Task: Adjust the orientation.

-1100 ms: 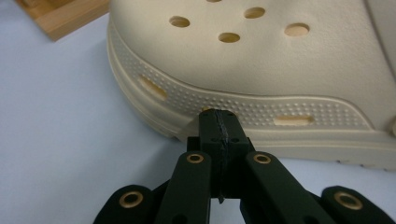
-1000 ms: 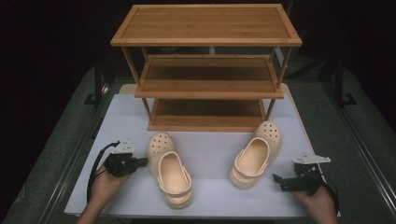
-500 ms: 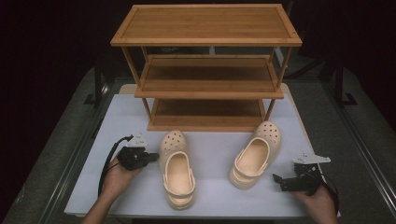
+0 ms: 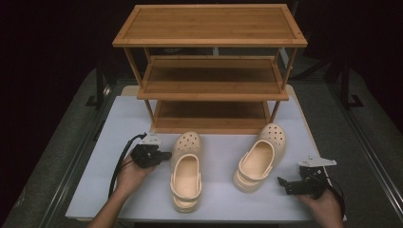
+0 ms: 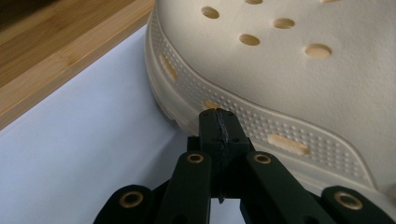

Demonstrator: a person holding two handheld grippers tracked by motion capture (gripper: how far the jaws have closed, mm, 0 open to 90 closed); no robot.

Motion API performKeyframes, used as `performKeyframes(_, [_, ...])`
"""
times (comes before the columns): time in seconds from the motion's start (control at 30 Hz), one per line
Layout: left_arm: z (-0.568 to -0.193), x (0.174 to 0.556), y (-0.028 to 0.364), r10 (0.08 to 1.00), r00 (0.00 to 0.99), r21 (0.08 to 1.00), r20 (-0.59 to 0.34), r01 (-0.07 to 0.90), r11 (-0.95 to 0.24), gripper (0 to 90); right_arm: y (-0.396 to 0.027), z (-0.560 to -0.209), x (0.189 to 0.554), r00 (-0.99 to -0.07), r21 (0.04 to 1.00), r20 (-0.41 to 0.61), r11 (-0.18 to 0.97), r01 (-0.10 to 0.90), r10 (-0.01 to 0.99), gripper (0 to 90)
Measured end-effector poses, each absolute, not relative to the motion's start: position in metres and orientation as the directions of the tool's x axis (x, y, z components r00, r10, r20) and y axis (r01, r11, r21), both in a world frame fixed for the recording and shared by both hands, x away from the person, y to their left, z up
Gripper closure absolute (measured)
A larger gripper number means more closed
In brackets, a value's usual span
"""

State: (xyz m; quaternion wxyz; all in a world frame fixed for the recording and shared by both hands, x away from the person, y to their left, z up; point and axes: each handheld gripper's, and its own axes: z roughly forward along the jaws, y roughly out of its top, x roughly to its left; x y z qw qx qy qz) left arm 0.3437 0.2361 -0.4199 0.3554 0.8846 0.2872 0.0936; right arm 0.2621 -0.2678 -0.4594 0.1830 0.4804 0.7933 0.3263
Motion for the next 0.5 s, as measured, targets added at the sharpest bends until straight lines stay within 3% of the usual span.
performKeyframes(0.5, [-0.412, 0.342, 0.239, 0.572, 0.819, 0.707, -0.050, 0.434, -0.558, 90.0, -0.268, -0.459, 0.262, -0.472, 0.694, 0.023, 0.326, 0.642, 0.881, 1.2])
